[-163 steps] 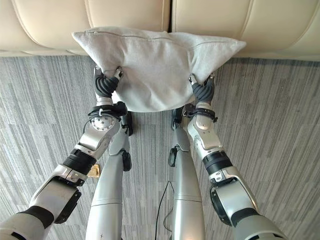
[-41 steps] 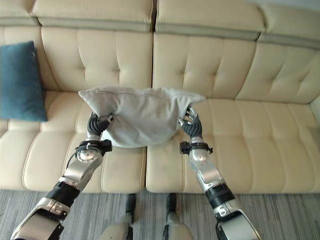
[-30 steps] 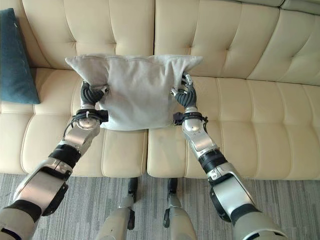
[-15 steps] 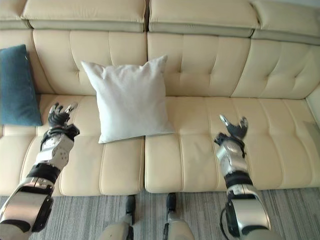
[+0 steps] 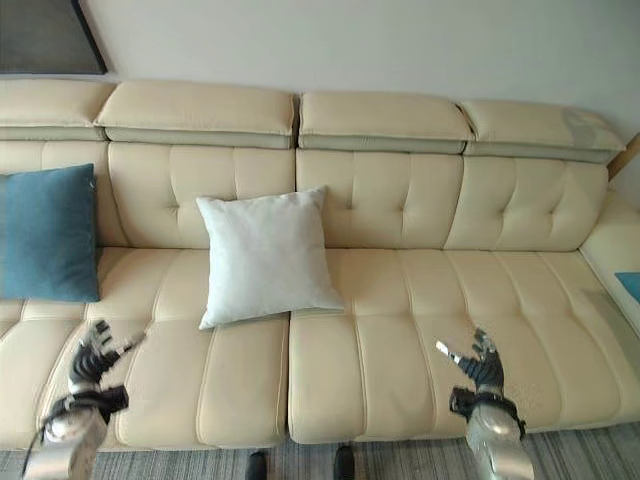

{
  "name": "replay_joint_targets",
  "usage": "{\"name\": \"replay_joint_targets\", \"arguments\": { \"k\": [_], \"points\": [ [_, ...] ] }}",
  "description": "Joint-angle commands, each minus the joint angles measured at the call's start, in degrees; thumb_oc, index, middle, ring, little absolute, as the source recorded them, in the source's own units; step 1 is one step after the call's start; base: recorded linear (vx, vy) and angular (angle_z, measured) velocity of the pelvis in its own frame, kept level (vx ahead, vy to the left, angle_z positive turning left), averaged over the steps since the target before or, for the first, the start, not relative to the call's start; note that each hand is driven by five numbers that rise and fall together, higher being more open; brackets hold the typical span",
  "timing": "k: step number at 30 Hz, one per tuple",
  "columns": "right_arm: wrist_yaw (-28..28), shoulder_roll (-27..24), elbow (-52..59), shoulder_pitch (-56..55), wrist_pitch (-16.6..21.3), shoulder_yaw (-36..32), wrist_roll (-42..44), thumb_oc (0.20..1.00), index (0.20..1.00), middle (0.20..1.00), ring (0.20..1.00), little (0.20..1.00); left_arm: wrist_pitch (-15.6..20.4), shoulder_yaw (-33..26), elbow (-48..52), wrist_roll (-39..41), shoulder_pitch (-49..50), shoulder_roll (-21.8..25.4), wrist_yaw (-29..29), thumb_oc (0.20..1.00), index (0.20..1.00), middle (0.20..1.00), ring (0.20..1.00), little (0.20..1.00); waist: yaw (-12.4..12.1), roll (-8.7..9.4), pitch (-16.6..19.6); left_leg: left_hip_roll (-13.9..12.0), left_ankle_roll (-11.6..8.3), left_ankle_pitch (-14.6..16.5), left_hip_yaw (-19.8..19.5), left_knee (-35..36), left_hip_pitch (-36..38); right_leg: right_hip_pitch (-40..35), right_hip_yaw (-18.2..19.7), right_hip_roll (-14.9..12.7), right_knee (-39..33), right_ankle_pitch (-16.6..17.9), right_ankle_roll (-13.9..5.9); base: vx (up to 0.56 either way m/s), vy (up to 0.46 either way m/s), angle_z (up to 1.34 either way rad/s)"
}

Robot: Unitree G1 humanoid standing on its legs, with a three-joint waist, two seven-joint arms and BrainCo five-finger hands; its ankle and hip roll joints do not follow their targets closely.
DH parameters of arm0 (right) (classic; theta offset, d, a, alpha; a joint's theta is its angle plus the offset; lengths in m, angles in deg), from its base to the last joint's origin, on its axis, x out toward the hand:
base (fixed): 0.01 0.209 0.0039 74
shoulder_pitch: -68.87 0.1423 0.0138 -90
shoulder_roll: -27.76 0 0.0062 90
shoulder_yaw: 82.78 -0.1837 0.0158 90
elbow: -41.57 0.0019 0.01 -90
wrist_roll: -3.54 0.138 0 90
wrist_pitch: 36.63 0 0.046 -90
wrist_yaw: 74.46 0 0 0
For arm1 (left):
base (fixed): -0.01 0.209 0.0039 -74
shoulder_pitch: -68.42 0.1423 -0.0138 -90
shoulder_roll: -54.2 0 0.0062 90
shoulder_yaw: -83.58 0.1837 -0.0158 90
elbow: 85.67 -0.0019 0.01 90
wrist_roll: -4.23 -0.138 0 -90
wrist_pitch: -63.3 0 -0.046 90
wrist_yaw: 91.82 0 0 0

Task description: Pick up all the scattered cushions and arrange them neatly on the sofa.

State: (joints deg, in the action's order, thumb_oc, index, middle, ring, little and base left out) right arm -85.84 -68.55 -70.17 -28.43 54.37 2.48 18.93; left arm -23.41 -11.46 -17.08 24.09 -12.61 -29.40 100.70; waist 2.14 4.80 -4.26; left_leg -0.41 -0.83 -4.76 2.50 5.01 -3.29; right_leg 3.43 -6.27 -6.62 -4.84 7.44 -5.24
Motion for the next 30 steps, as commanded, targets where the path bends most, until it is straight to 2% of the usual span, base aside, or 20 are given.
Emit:
{"name": "replay_joint_targets", "arguments": {
  "k": [1,3,4,5,7,11,12,13,14,15,17,19,20,21,24,25,27,28,30],
  "points": [
    [1.80,-1.98,-1.64,6.12,0.70,0.02,-4.62,1.000,1.000,1.000,1.000,1.000,1.86,2.04,0.36,-5.14,-6.05,2.65,-2.94,1.000,1.000,1.000,1.000,1.000,0.04,-0.67,-1.99,-0.21,-0.45,6.79,2.56,-0.01,2.73,1.90,-0.42,-3.81,3.27,-1.67,-6.24,-0.13,-0.004,-0.12],
    [1.78,-1.21,-2.17,6.38,0.54,0.65,-4.80,1.000,1.000,1.000,1.000,1.000,1.94,2.48,-0.39,-5.06,-6.24,2.37,-3.01,1.000,1.000,1.000,1.000,1.000,0.04,-0.65,-2.91,-0.39,-0.22,6.31,3.11,-0.01,2.19,3.37,0.20,-3.69,4.79,-0.99,-6.69,-0.26,-0.012,-0.27],
    [1.82,-0.42,-2.74,6.84,0.80,1.28,-4.22,1.000,1.000,1.000,1.000,1.000,1.56,3.43,-0.55,-4.92,-6.03,2.05,-3.66,1.000,1.000,1.000,1.000,1.000,0.03,-1.40,-4.31,-1.39,0.19,5.17,3.94,-0.01,0.74,4.06,0.58,-3.15,8.52,-3.30,-5.99,-0.32,-0.010,-0.36],
    [1.82,-0.44,-2.77,6.86,0.82,1.27,-4.21,1.000,1.000,1.000,1.000,1.000,1.56,3.43,-0.56,-4.91,-6.05,2.04,-3.66,1.000,1.000,1.000,1.000,1.000,-0.06,-1.38,-4.31,-1.39,0.17,5.21,4.03,-0.01,0.75,4.34,0.72,-3.17,9.03,-3.62,-5.96,-0.40,0.028,-0.39],
    [2.12,-0.43,-2.54,6.04,1.24,1.41,-3.81,1.000,1.000,1.000,1.000,1.000,0.92,4.58,-1.90,-3.67,-4.47,0.82,-5.09,1.000,1.000,1.000,1.000,1.000,-1.21,-2.49,-4.27,-2.16,0.65,3.51,5.28,-0.01,-1.41,2.16,1.44,-1.76,18.41,-10.76,-3.95,-0.30,0.025,-0.34],
    [2.42,-0.91,-1.64,5.87,1.11,1.32,-3.87,1.000,1.000,1.000,1.000,1.000,0.28,5.02,-3.06,-3.26,-2.94,0.17,-5.84,1.000,1.000,1.000,1.000,1.000,-2.50,-1.73,-2.95,-1.92,0.58,2.52,6.37,-0.09,-2.74,-2.20,2.28,-0.98,18.05,-12.60,-3.92,-0.18,-0.088,-0.19],
    [2.30,-1.27,-0.97,6.34,0.90,1.76,-4.38,1.000,1.000,1.000,1.000,1.000,0.08,4.62,-2.96,-2.84,-1.88,0.00,-5.78,1.000,1.000,1.000,1.000,1.000,-3.95,-0.91,-2.96,-2.31,0.22,1.33,7.81,-1.06,-4.58,-5.11,1.37,-0.50,14.48,-13.79,-3.40,-0.35,-0.225,-0.26],
    [2.21,-1.29,-0.99,6.73,0.98,2.47,-4.62,1.000,1.000,1.000,1.000,1.000,0.02,4.43,-2.76,-2.79,-1.75,-0.29,-5.68,1.000,1.000,1.000,1.000,1.000,-4.66,-0.79,-2.92,-3.04,-0.34,0.24,8.58,-1.58,-5.76,-6.08,1.01,0.29,11.44,-15.30,-2.63,-0.29,-0.180,-0.55],
    [2.20,-1.29,-1.02,6.76,1.00,2.49,-4.62,1.000,1.000,1.000,1.000,1.000,0.01,4.40,-2.75,-2.80,-1.73,-0.29,-5.68,1.000,1.000,1.000,1.000,1.000,-4.67,-0.79,-2.92,-3.10,-0.40,0.26,8.60,-1.64,-5.78,-6.19,1.01,0.35,11.18,-15.18,-2.57,-0.23,-0.233,-0.76],
    [2.40,-1.14,-0.54,6.26,1.02,2.97,-4.92,1.000,1.000,1.000,1.000,1.000,-0.17,4.46,-2.65,-2.82,-1.98,-0.28,-5.83,1.000,1.000,1.000,1.000,1.000,-4.99,-0.50,-3.32,-4.13,-1.33,-1.72,8.05,-3.28,-7.98,-6.96,1.38,2.23,7.76,-17.22,-0.63,-0.22,-0.239,-0.61],
    [2.24,-1.02,-0.60,6.09,1.43,3.32,-4.49,1.000,1.000,1.000,1.000,1.000,-0.09,4.86,-1.97,-3.12,-3.07,-0.20,-5.49,1.000,1.000,1.000,1.000,1.000,-4.75,-1.05,-4.79,-5.55,-3.60,-5.07,7.13,-3.66,-10.39,-6.34,1.41,4.73,6.77,-17.78,0.93,-0.30,-0.274,0.33],
    [2.18,-1.08,-0.99,6.41,1.35,3.57,-4.29,1.000,1.000,1.000,1.000,1.000,-0.11,5.10,-1.89,-3.10,-3.89,-0.23,-5.35,1.000,1.000,1.000,1.000,1.000,-4.47,-1.55,-5.40,-6.03,-4.31,-6.24,6.55,-3.04,-11.04,-5.54,0.76,5.57,7.19,-17.90,1.45,-0.19,-0.129,0.58],
    [1.73,-1.31,-1.44,7.00,1.58,4.00,-4.09,1.000,1.000,1.000,1.000,1.000,0.09,5.34,-2.13,-3.20,-4.89,-0.14,-4.92,1.000,1.000,1.000,1.000,1.000,-4.60,-1.88,-6.33,-6.39,-5.41,-7.49,5.61,-3.03,-12.05,-4.86,0.20,5.99,7.89,-17.99,1.84,-0.22,-0.100,0.28],
    [1.71,-1.27,-1.35,7.46,1.72,4.45,-3.86,1.000,1.000,1.000,1.000,1.000,0.34,5.47,-2.43,-3.08,-6.06,-0.25,-4.75,1.000,1.000,1.000,1.000,1.000,-4.53,-1.82,-7.04,-6.17,-5.65,-6.49,4.17,-3.27,-12.14,-3.83,-0.27,6.00,8.54,-17.86,2.12,-0.33,-0.143,0.13],
    [2.25,-0.08,-1.76,7.58,1.44,5.42,-3.11,1.000,1.000,1.000,1.000,1.000,0.51,5.53,-2.45,-2.87,-6.76,-0.49,-4.49,1.000,1.000,1.000,1.000,1.000,-3.02,-0.26,-6.80,-5.61,-3.55,-0.94,2.27,-9.19,-10.89,-2.15,-2.32,3.97,8.28,-15.70,1.80,-0.24,-0.101,0.40],
    [2.53,0.45,-1.78,7.65,1.46,6.01,-2.52,1.000,1.000,1.000,1.000,1.000,0.39,5.77,-3.20,-2.81,-6.51,-0.75,-4.69,1.000,1.000,1.000,1.000,1.000,-2.45,0.81,-6.44,-5.16,-2.86,3.65,1.58,-13.79,-9.16,-1.95,-2.57,2.65,7.40,-14.49,2.00,-0.17,-0.042,0.31],
    [2.87,0.94,-1.86,7.73,1.53,6.31,-1.99,1.000,1.000,1.000,1.000,1.000,0.29,5.99,-3.41,-2.56,-6.29,-1.03,-4.77,1.000,1.000,1.000,1.000,1.000,-1.96,1.27,-6.15,-4.17,-2.65,7.57,0.46,-17.44,-7.21,-1.84,-2.30,1.88,6.53,-13.47,2.06,-0.11,0.002,0.06],
    [2.97,1.38,-2.25,7.78,1.47,6.34,-1.78,1.000,1.000,1.000,1.000,1.000,0.21,6.15,-3.95,-2.42,-6.26,-1.33,-4.54,1.000,1.000,1.000,1.000,1.000,-1.48,1.38,-5.71,-4.21,-2.73,8.15,0.57,-17.90,-6.49,-1.39,-2.44,1.63,6.21,-13.10,1.99,-0.03,0.071,0.18],
    [3.34,2.12,-2.81,6.55,1.25,6.12,-1.83,1.000,1.000,1.000,1.000,1.000,-0.34,6.59,-4.70,-3.29,-5.65,-1.91,-4.92,1.000,1.000,1.000,1.000,1.000,-0.18,-0.46,-3.75,-4.97,-2.71,8.12,1.44,-11.44,-0.98,-1.49,-2.63,2.74,5.54,-13.09,1.56,0.04,0.140,0.28]
  ]
}}
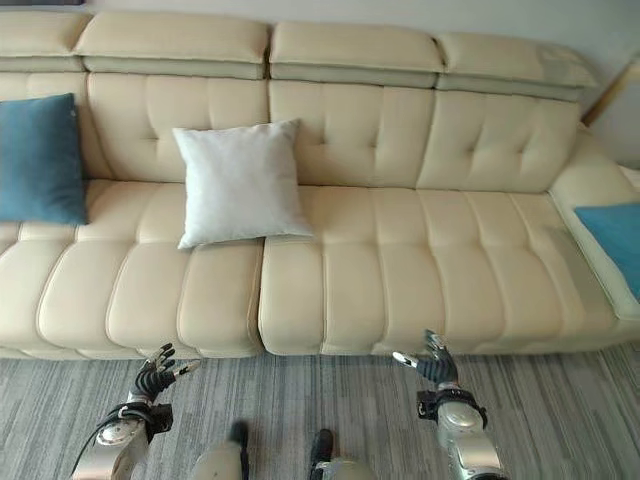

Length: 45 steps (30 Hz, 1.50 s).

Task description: Pick up all the scattered cushions and arrange them neatly on the sofa.

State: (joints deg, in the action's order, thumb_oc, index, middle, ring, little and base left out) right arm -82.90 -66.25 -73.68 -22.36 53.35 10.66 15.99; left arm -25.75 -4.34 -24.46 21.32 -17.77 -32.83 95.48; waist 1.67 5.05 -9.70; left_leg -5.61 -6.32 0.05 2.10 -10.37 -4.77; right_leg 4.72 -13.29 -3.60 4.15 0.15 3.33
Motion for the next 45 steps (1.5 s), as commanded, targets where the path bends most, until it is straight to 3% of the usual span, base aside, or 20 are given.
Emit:
{"name": "replay_joint_targets", "arguments": {
  "k": [1,8,17,22,24,26,27,30,34,36,38,39,40,41,42,45],
  "points": [
    [0.40,-0.11,0.25,0.14,2.24,-2.05,0.99,1.000,1.000,1.000,1.000,1.000,1.68,-0.17,2.34,-1.03,-0.18,1.33,0.09,1.000,1.000,1.000,1.000,1.000,0.58,-1.25,2.27,0.28,2.74,2.74,2.28,6.78,1.83,-2.94,4.24,0.04,-3.55,-5.71,-7.08,0.05,0.133,0.23],
    [0.47,0.67,-2.61,-0.48,1.48,-1.80,0.32,1.000,1.000,1.000,1.000,1.000,1.10,0.41,2.53,-3.24,1.13,1.40,-0.65,1.000,1.000,1.000,1.000,1.000,1.26,-2.49,4.09,1.53,3.07,1.49,3.16,14.63,6.77,-3.93,5.07,0.01,-5.11,-3.95,-8.37,0.00,0.111,0.06],
    [0.44,1.48,-4.16,-0.80,0.52,-1.90,0.28,1.000,1.000,1.000,1.000,1.000,0.45,1.59,2.54,-4.18,1.47,1.61,-1.48,1.000,1.000,1.000,1.000,1.000,1.95,-2.67,4.11,3.05,4.70,2.37,4.52,14.75,7.73,-3.25,7.52,-1.58,-3.98,-2.36,-10.10,-0.05,0.100,-0.18],
    [0.29,1.74,-3.81,-1.36,-0.18,-2.94,-0.82,1.000,1.000,1.000,1.000,1.000,0.12,1.80,2.07,-4.99,1.23,2.49,-2.69,1.000,1.000,1.000,1.000,1.000,3.41,-3.39,2.47,3.92,6.29,3.57,8.90,14.30,8.25,0.85,8.70,-3.31,2.03,-1.81,-11.89,-0.12,0.123,-0.61],
    [0.06,1.74,-3.20,-1.06,-0.14,-3.10,-1.16,1.000,1.000,1.000,1.000,1.000,-0.05,1.53,2.00,-5.23,1.29,2.60,-2.77,1.000,1.000,1.000,1.000,1.000,3.32,-3.74,1.56,3.57,6.37,4.11,11.61,14.20,8.89,2.59,5.16,-5.12,4.81,-1.42,-12.13,-0.05,0.021,-1.13],
    [-0.14,1.57,-2.84,-0.51,-0.10,-3.20,-1.58,1.000,1.000,1.000,1.000,1.000,-0.14,1.22,2.69,-5.34,1.17,2.60,-2.77,1.000,1.000,1.000,1.000,1.000,3.02,-4.13,1.18,2.96,5.86,4.41,14.89,14.40,9.85,2.73,-3.14,-7.87,5.33,-0.76,-11.61,0.01,-0.050,-0.89],
    [-0.37,1.08,-2.58,0.12,-0.19,-3.11,-1.96,1.000,1.000,1.000,1.000,1.000,-0.43,1.24,3.34,-5.34,1.00,2.65,-3.19,1.000,1.000,1.000,1.000,1.000,2.57,-4.58,1.23,2.17,5.23,5.24,17.49,14.63,11.01,2.76,-10.85,-9.20,5.99,-1.25,-11.77,0.07,-0.106,-1.54],
    [-0.28,0.60,-2.84,0.32,-0.56,-3.02,-2.62,1.000,1.000,1.000,1.000,1.000,-0.96,1.45,4.42,-6.00,1.14,2.83,-4.31,1.000,1.000,1.000,1.000,1.000,2.45,-4.63,1.37,1.18,4.84,5.80,21.60,13.97,12.00,3.68,-19.87,-11.32,6.54,-0.03,-11.52,0.06,-0.116,-1.19],
    [0.11,0.57,-3.13,-1.96,-0.53,-3.26,-2.50,1.000,1.000,1.000,1.000,1.000,-0.87,2.19,3.86,-6.37,-0.17,2.37,-4.93,1.000,1.000,1.000,1.000,1.000,4.44,-4.05,1.42,-0.17,3.26,7.95,23.42,10.00,13.00,2.97,-17.40,-9.81,2.59,-0.90,-10.87,0.17,-0.242,-0.91],
    [0.43,0.44,-3.19,-2.58,-0.33,-2.83,-1.94,1.000,1.000,1.000,1.000,1.000,-0.55,2.38,3.94,-5.56,-0.30,1.91,-4.93,1.000,1.000,1.000,1.000,1.000,5.29,-3.85,1.42,-2.38,2.10,8.88,24.42,3.97,12.58,1.11,-15.28,-7.86,0.60,-1.96,-9.76,0.22,-0.262,-0.33],
    [0.42,-0.27,-2.88,-2.51,-0.24,-2.48,-1.42,1.000,1.000,1.000,1.000,1.000,-0.47,2.56,4.22,-4.74,-0.56,1.64,-4.82,1.000,1.000,1.000,1.000,1.000,5.43,-3.39,0.99,-6.36,0.73,6.74,24.77,-6.56,10.03,-1.04,-13.28,-5.59,-1.21,-2.86,-8.13,0.24,-0.321,-0.91],
    [0.56,-1.23,-1.91,-2.00,-0.43,-1.85,-1.55,1.000,1.000,1.000,1.000,1.000,-0.24,2.84,4.92,-3.90,-0.49,1.28,-4.38,1.000,1.000,1.000,1.000,1.000,4.79,-3.56,0.48,-8.67,-0.28,3.27,21.99,-15.03,7.43,-2.61,-10.94,-2.92,-2.78,-3.97,-6.16,0.27,-0.287,-1.21],
    [0.75,-1.59,-1.64,-1.73,-0.44,-1.51,-1.81,1.000,1.000,1.000,1.000,1.000,0.05,2.91,4.93,-3.37,-0.51,1.03,-4.08,1.000,1.000,1.000,1.000,1.000,4.38,-3.67,0.42,-8.52,-0.57,2.22,19.72,-17.14,6.23,-3.18,-9.87,-2.04,-3.28,-4.42,-5.50,0.35,-0.205,-1.69],
    [0.98,-2.25,-1.02,-1.32,-0.55,-1.34,-2.08,1.000,1.000,1.000,1.000,1.000,0.48,3.07,5.54,-2.36,-0.33,0.47,-3.57,1.000,1.000,1.000,1.000,1.000,3.63,-3.57,0.40,-6.22,0.57,3.34,14.50,-18.44,3.62,-4.21,-6.49,-0.98,-4.19,-5.25,-5.14,0.23,-0.063,-1.52],
    [1.04,-2.45,-0.65,-1.20,-0.50,-1.43,-2.22,1.000,1.000,1.000,1.000,1.000,0.46,3.12,5.71,-2.37,-0.27,0.18,-3.51,1.000,1.000,1.000,1.000,1.000,3.23,-2.86,0.32,-4.52,1.95,3.18,13.08,-17.51,1.83,-4.14,-5.09,-1.52,-4.47,-4.43,-5.11,0.16,-0.015,-1.37],
    [1.07,-2.55,-0.50,-1.13,-0.47,-1.38,-2.32,1.000,1.000,1.000,1.000,1.000,0.38,3.12,5.62,-2.42,-0.21,-0.08,-3.43,1.000,1.000,1.000,1.000,1.000,2.77,-2.78,0.31,-3.54,2.40,3.79,11.39,-15.55,0.97,-4.34,-3.55,-1.54,-4.64,-4.52,-5.52,0.11,0.033,-0.84]
  ]
}}
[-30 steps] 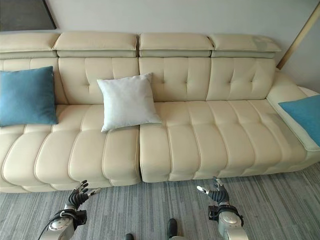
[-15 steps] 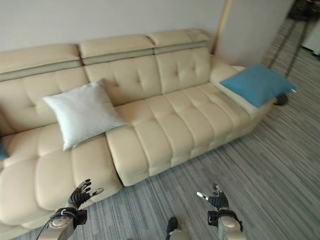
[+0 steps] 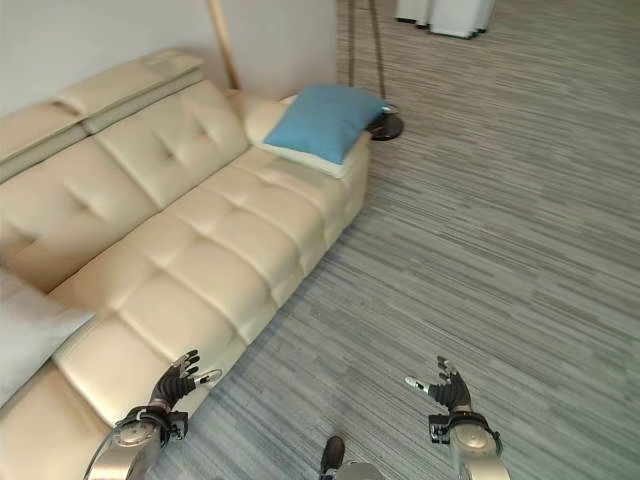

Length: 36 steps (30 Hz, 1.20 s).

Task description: Pick up all the scattered cushions and arrange them neatly on the sofa.

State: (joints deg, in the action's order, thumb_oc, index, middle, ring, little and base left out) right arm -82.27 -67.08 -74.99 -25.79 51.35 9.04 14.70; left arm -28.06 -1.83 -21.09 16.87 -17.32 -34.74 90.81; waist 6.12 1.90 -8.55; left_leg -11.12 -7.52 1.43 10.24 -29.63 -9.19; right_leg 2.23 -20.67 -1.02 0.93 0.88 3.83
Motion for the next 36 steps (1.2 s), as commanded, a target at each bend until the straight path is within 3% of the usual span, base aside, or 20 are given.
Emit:
{"name": "replay_joint_targets", "arguments": {
  "k": [1,2,3,4,5,7,8,12,16,19,21,22,23,25,28,32,35,36],
  "points": [
    [0.39,-1.85,0.67,2.61,1.69,0.46,-1.18,1.000,1.000,1.000,1.000,1.000,2.70,0.69,2.23,1.84,-0.45,1.45,1.35,1.000,1.000,1.000,1.000,1.000,-2.54,0.22,-1.04,3.98,4.28,3.86,-0.34,8.67,4.21,-2.41,6.56,-3.94,-1.64,-5.60,-6.63,0.20,0.072,-0.69],
    [0.15,-2.10,0.64,3.01,1.94,0.83,-1.21,1.000,1.000,1.000,1.000,1.000,2.89,0.73,2.24,1.73,-0.41,1.23,1.72,1.000,1.000,1.000,1.000,1.000,-3.54,0.33,-1.30,6.93,4.68,4.09,-4.27,12.30,1.84,-2.53,8.36,-3.75,-1.70,-5.80,-6.95,0.27,0.089,-0.51],
    [0.16,-2.05,0.63,3.22,2.06,1.02,-1.37,1.000,1.000,1.000,1.000,1.000,2.93,0.81,2.20,1.74,-0.21,1.01,1.78,1.000,1.000,1.000,1.000,1.000,-4.06,-0.17,-1.37,8.04,4.44,2.89,-6.86,16.40,1.77,-2.83,9.70,-3.14,-1.57,-6.12,-7.00,0.28,0.088,-0.60],
    [0.17,-2.30,0.50,3.81,2.39,1.71,-1.58,1.000,1.000,1.000,1.000,1.000,3.08,1.02,2.10,2.02,-0.05,0.82,2.09,1.000,1.000,1.000,1.000,1.000,-5.23,-1.39,-1.65,10.16,3.67,-0.85,-12.50,22.62,0.53,-3.56,12.37,-1.69,-1.93,-6.51,-6.96,0.20,0.057,-0.72],
    [0.17,-2.32,0.49,3.81,2.40,1.72,-1.57,1.000,1.000,1.000,1.000,1.000,3.10,1.03,2.08,2.03,-0.05,0.80,2.10,1.000,1.000,1.000,1.000,1.000,-5.19,-1.33,-1.67,10.22,3.66,-1.08,-12.52,23.10,0.83,-3.64,12.35,-1.77,-1.93,-6.59,-6.96,0.20,0.052,-1.04],
    [-0.32,-2.46,0.31,4.30,2.57,2.09,-1.51,1.000,1.000,1.000,1.000,1.000,3.10,1.49,1.54,2.03,-0.59,0.79,2.45,1.000,1.000,1.000,1.000,1.000,-6.04,-2.15,-2.47,11.64,3.57,-4.57,-14.63,26.45,-3.10,-4.67,13.85,-0.69,-1.85,-7.38,-6.71,0.19,0.029,-1.23],
    [-0.68,-2.34,0.17,4.45,2.58,2.35,-1.33,1.000,1.000,1.000,1.000,1.000,3.15,1.40,1.38,1.87,-0.99,1.20,2.60,1.000,1.000,1.000,1.000,1.000,-7.00,-2.72,-3.15,12.54,3.22,-6.14,-14.97,28.46,-5.23,-5.48,16.19,0.34,-1.40,-8.49,-6.28,0.19,0.030,-0.56],
    [-0.27,-1.92,0.11,4.47,2.56,2.84,-1.49,1.000,1.000,1.000,1.000,1.000,3.57,0.76,1.37,1.59,-0.22,1.68,2.82,1.000,1.000,1.000,1.000,1.000,-8.09,-3.75,-3.08,13.02,3.83,-7.13,-16.06,28.78,-4.26,-6.35,19.75,1.24,-0.47,-10.00,-6.32,0.24,0.136,-0.60],
    [0.67,-0.98,0.11,4.79,2.27,2.77,-1.39,1.000,1.000,1.000,1.000,1.000,3.28,1.11,1.33,1.16,1.04,2.63,1.79,1.000,1.000,1.000,1.000,1.000,-7.89,-2.84,-1.25,13.72,5.99,-4.56,-13.92,27.29,-2.36,-7.37,22.28,-1.38,1.16,-11.72,-7.64,0.31,0.169,-0.57],
    [1.34,0.18,-1.12,4.22,1.97,2.56,-1.42,1.000,1.000,1.000,1.000,1.000,2.73,0.68,1.43,1.27,1.30,3.25,1.47,1.000,1.000,1.000,1.000,1.000,-8.09,-1.92,-1.02,13.79,7.92,-2.18,-11.73,26.32,-1.03,-5.32,23.16,-2.46,7.44,-11.74,-9.36,0.22,0.112,-0.49],
    [1.58,0.79,-1.11,4.25,1.61,2.21,-1.68,1.000,1.000,1.000,1.000,1.000,2.49,0.38,1.16,1.25,0.95,3.47,1.77,1.000,1.000,1.000,1.000,1.000,-7.86,-1.83,-1.69,13.52,9.00,-0.58,-10.55,26.06,0.42,-1.49,22.64,-3.06,14.92,-10.27,-11.36,0.14,0.073,-0.40],
    [1.58,0.80,-1.07,4.24,1.58,2.19,-1.69,1.000,1.000,1.000,1.000,1.000,2.50,0.39,1.13,1.25,0.93,3.48,1.77,1.000,1.000,1.000,1.000,1.000,-8.00,-1.76,-1.65,13.55,9.02,-0.55,-10.40,26.01,0.34,-1.19,22.81,-3.10,15.33,-10.47,-11.39,0.17,0.082,-0.44],
    [1.55,0.96,-0.84,3.80,1.61,1.82,-1.85,1.000,1.000,1.000,1.000,1.000,2.52,0.51,1.05,1.29,0.48,3.53,2.04,1.000,1.000,1.000,1.000,1.000,-7.34,-1.89,-2.40,13.30,9.81,0.54,-9.19,26.20,2.05,2.11,21.27,-3.89,21.76,-6.92,-13.18,0.16,0.082,-0.32],
    [1.26,1.38,-1.01,3.77,1.59,1.34,-1.83,1.000,1.000,1.000,1.000,1.000,2.47,0.61,1.25,1.63,-0.22,3.29,2.32,1.000,1.000,1.000,1.000,1.000,-6.98,-2.43,-3.21,12.47,10.05,1.68,-7.78,27.52,4.54,7.49,17.58,-5.45,25.94,-4.97,-13.41,0.21,0.080,-0.44],
    [0.83,1.05,-0.97,4.81,1.64,0.98,-1.40,1.000,1.000,1.000,1.000,1.000,2.56,1.09,1.64,2.43,-1.14,2.91,2.32,1.000,1.000,1.000,1.000,1.000,-5.94,-2.55,-4.15,12.33,9.59,3.66,-6.96,28.59,7.66,10.81,12.51,-6.76,17.94,-5.18,-12.34,0.28,-0.023,-0.35],
    [-0.09,1.22,-0.67,4.89,1.73,0.60,-1.04,1.000,1.000,1.000,1.000,1.000,2.95,1.46,1.53,2.17,-3.03,2.78,2.67,1.000,1.000,1.000,1.000,1.000,-4.37,-1.87,-5.34,12.45,8.10,6.62,-7.37,29.40,12.08,13.92,7.99,-7.11,2.85,-0.32,-13.22,0.32,-0.117,0.00],
    [-0.24,1.30,-0.58,4.38,1.68,0.42,-1.48,1.000,1.000,1.000,1.000,1.000,3.19,1.82,1.55,1.50,-3.42,2.73,2.41,1.000,1.000,1.000,1.000,1.000,-3.79,-1.77,-5.28,12.39,7.67,7.66,-7.83,29.73,13.43,13.40,8.05,-6.92,0.12,0.92,-13.45,0.33,-0.142,0.28],
    [-0.04,1.29,-0.67,3.12,2.10,0.22,-1.16,1.000,1.000,1.000,1.000,1.000,3.26,2.05,1.40,1.02,-2.77,2.16,2.18,1.000,1.000,1.000,1.000,1.000,-3.31,-1.58,-3.53,11.91,7.15,9.64,-8.26,29.65,15.95,11.76,8.91,-6.73,0.77,2.25,-12.15,0.49,-0.197,0.47]
  ]
}}
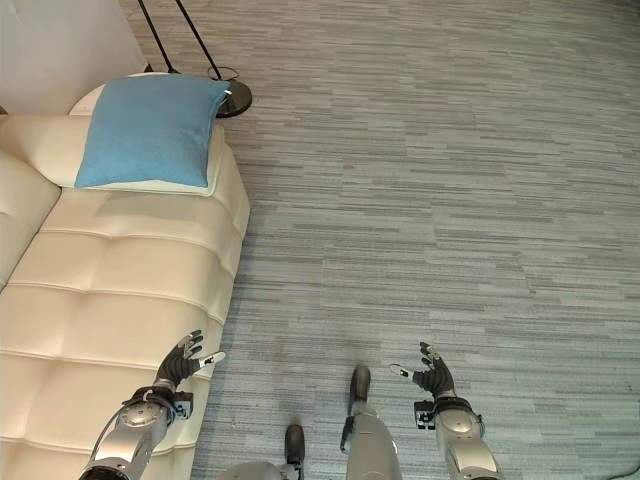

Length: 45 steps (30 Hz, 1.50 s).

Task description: Pick up all the scattered cushions and arrange them neatly on the sofa.

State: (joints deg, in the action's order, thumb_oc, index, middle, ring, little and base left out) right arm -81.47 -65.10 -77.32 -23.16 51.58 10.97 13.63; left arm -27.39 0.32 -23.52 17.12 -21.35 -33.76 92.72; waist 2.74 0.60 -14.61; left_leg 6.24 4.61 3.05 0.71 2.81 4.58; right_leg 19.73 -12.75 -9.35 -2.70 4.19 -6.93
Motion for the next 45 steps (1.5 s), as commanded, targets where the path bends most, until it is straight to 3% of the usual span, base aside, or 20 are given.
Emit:
{"name": "replay_joint_targets", "arguments": {
  "k": [1,4,6,10,12,15,16,17,18,20,21,24,30,33,35,38,40,45],
  "points": [
    [-0.84,-0.72,1.66,0.46,1.88,-1.70,-0.08,1.000,1.000,1.000,1.000,1.000,2.59,-0.09,3.84,0.77,1.30,1.16,0.28,1.000,1.000,1.000,1.000,1.000,0.08,-0.36,2.51,-5.52,-5.01,8.09,1.25,-2.81,2.25,-5.79,0.95,1.66,4.46,-1.14,-1.37,0.51,-0.209,0.51],
    [-0.85,-1.04,1.22,0.17,2.18,-1.82,1.09,1.000,1.000,1.000,1.000,1.000,2.29,0.51,3.29,1.89,1.15,0.43,0.49,1.000,1.000,1.000,1.000,1.000,0.59,-1.21,3.49,-7.87,-6.76,8.14,0.60,-6.40,2.27,-7.04,1.02,2.97,6.21,-2.70,0.37,0.27,-0.190,0.33],
    [-0.62,-1.36,1.26,-0.27,2.45,-1.86,1.94,1.000,1.000,1.000,1.000,1.000,1.94,0.78,2.46,2.15,0.76,0.47,0.28,1.000,1.000,1.000,1.000,1.000,0.77,-1.59,4.04,-9.09,-8.32,5.51,0.17,-11.63,0.97,-8.57,1.19,4.41,6.37,-4.42,1.88,0.29,-0.217,0.33],
    [-0.53,-2.57,0.73,-0.02,2.44,-1.76,2.53,1.000,1.000,1.000,1.000,1.000,1.21,1.48,-1.74,1.71,-0.26,0.36,0.00,1.000,1.000,1.000,1.000,1.000,0.49,-0.57,4.02,-8.76,-8.94,-0.44,-1.19,-24.95,-3.91,-12.09,2.27,6.05,5.56,-6.93,4.46,0.24,-0.147,0.02],
    [-0.43,-3.12,0.84,-0.08,2.05,-2.19,2.82,1.000,1.000,1.000,1.000,1.000,1.01,1.19,-2.88,1.68,-0.46,0.44,0.08,1.000,1.000,1.000,1.000,1.000,0.03,0.26,3.84,-8.93,-8.19,-0.34,-0.72,-26.71,-6.91,-13.89,2.57,5.73,5.33,-8.30,4.79,0.23,-0.069,-0.16],
    [-0.58,-3.99,1.21,0.00,2.28,-2.85,3.27,1.000,1.000,1.000,1.000,1.000,0.72,1.10,-3.91,1.23,-0.37,0.33,0.17,1.000,1.000,1.000,1.000,1.000,-0.89,1.39,3.71,-8.54,-6.95,3.95,0.30,-22.03,-10.70,-16.25,3.06,4.73,4.46,-9.37,4.00,0.24,0.007,0.06],
    [-0.64,-4.27,1.25,0.06,2.31,-2.99,3.33,1.000,1.000,1.000,1.000,1.000,0.75,1.11,-4.16,1.22,-0.28,0.12,0.26,1.000,1.000,1.000,1.000,1.000,-1.32,1.40,3.70,-8.35,-7.03,3.62,0.36,-18.69,-12.16,-17.30,3.16,4.52,3.85,-9.67,3.66,0.25,0.075,-0.06],
    [-0.82,-4.34,1.36,0.12,2.56,-2.98,3.30,1.000,1.000,1.000,1.000,1.000,0.77,1.18,-4.25,0.99,-0.21,0.05,0.31,1.000,1.000,1.000,1.000,1.000,-1.83,0.87,3.63,-8.58,-7.47,0.71,0.35,-14.26,-14.23,-18.43,3.07,4.94,3.14,-9.97,3.25,0.18,0.059,-0.08],
    [-0.83,-4.37,1.35,0.08,2.58,-2.98,3.30,1.000,1.000,1.000,1.000,1.000,0.78,1.20,-4.26,0.98,-0.18,0.02,0.32,1.000,1.000,1.000,1.000,1.000,-1.84,0.94,3.57,-8.50,-7.51,0.44,0.38,-13.59,-13.73,-18.67,3.07,4.88,3.01,-10.00,3.25,0.18,0.067,-0.02],
    [-1.42,-4.49,1.36,-0.17,2.45,-2.83,3.17,1.000,1.000,1.000,1.000,1.000,0.78,1.53,-3.93,0.62,-0.37,0.12,0.59,1.000,1.000,1.000,1.000,1.000,-2.59,0.06,3.30,-9.72,-8.34,-5.23,1.64,-5.95,-15.20,-20.67,2.78,5.46,2.13,-10.61,3.05,0.26,0.121,-0.08],
    [-2.55,-3.84,0.75,-0.35,2.31,-2.90,3.23,1.000,1.000,1.000,1.000,1.000,1.02,1.49,-4.34,-0.32,-1.60,0.60,1.16,1.000,1.000,1.000,1.000,1.000,-3.40,0.33,2.85,-10.38,-8.81,-7.48,6.48,-0.62,-18.73,-23.67,2.39,5.33,0.46,-11.64,2.55,0.40,0.222,-0.09],
    [-2.30,-2.95,0.44,-1.48,2.02,-2.69,2.05,1.000,1.000,1.000,1.000,1.000,1.04,1.47,-4.65,-1.16,-1.53,0.97,1.17,1.000,1.000,1.000,1.000,1.000,-3.00,-0.17,4.05,-11.79,-8.58,-9.58,9.55,-0.44,-17.38,-25.88,1.94,5.19,0.50,-12.54,1.42,0.35,0.201,0.08],
    [-0.87,-0.57,-0.93,-0.96,1.26,-1.95,1.24,1.000,1.000,1.000,1.000,1.000,0.78,0.82,-3.41,-1.73,0.61,2.09,0.13,1.000,1.000,1.000,1.000,1.000,-3.90,2.19,6.58,-9.28,-5.77,-5.69,10.64,-3.55,-16.00,-25.51,3.18,0.58,5.78,-12.82,-1.42,0.29,0.209,-0.07],
    [-0.24,0.28,-0.94,-0.73,0.89,-1.53,0.79,1.000,1.000,1.000,1.000,1.000,0.41,0.40,-2.63,-1.90,1.38,3.09,-0.18,1.000,1.000,1.000,1.000,1.000,-4.28,2.54,6.13,-8.01,-4.11,-3.42,10.33,-4.42,-14.82,-22.32,3.17,-0.89,15.06,-11.71,-2.50,0.17,0.175,0.16],
    [0.09,1.05,-0.12,-1.06,1.08,-1.27,0.39,1.000,1.000,1.000,1.000,1.000,0.32,0.21,-2.47,-2.37,1.66,3.57,-0.03,1.000,1.000,1.000,1.000,1.000,-3.58,2.11,5.12,-6.88,-2.86,-1.73,9.07,-3.93,-11.92,-17.25,4.60,-1.00,23.41,-8.03,-2.49,0.18,0.123,0.19],
    [0.27,1.35,0.45,-1.07,1.12,-1.35,0.48,1.000,1.000,1.000,1.000,1.000,0.56,-0.11,-2.46,-2.28,1.78,3.53,-0.03,1.000,1.000,1.000,1.000,1.000,-3.00,1.11,4.92,-6.92,-2.81,-1.35,7.90,-2.93,-10.37,-14.43,5.61,0.08,23.14,-8.03,-1.57,0.21,0.029,0.41],
    [0.00,1.23,0.55,-0.45,1.18,-1.53,0.89,1.000,1.000,1.000,1.000,1.000,0.75,-0.45,-2.17,-1.70,2.02,3.43,-0.12,1.000,1.000,1.000,1.000,1.000,-2.24,0.16,4.26,-6.85,-3.17,-0.51,6.46,-1.94,-7.92,-12.52,5.76,0.63,18.17,-8.99,-0.88,0.31,-0.058,0.42],
    [-0.16,1.41,0.89,-0.14,1.13,-1.68,1.18,1.000,1.000,1.000,1.000,1.000,1.07,-0.68,-2.75,-1.51,1.41,3.38,0.13,1.000,1.000,1.000,1.000,1.000,-0.88,0.05,2.83,-6.95,-4.31,1.69,3.87,-2.52,-4.64,-8.76,7.29,-0.79,6.40,-4.27,-2.20,0.21,-0.120,0.37]
  ]
}}
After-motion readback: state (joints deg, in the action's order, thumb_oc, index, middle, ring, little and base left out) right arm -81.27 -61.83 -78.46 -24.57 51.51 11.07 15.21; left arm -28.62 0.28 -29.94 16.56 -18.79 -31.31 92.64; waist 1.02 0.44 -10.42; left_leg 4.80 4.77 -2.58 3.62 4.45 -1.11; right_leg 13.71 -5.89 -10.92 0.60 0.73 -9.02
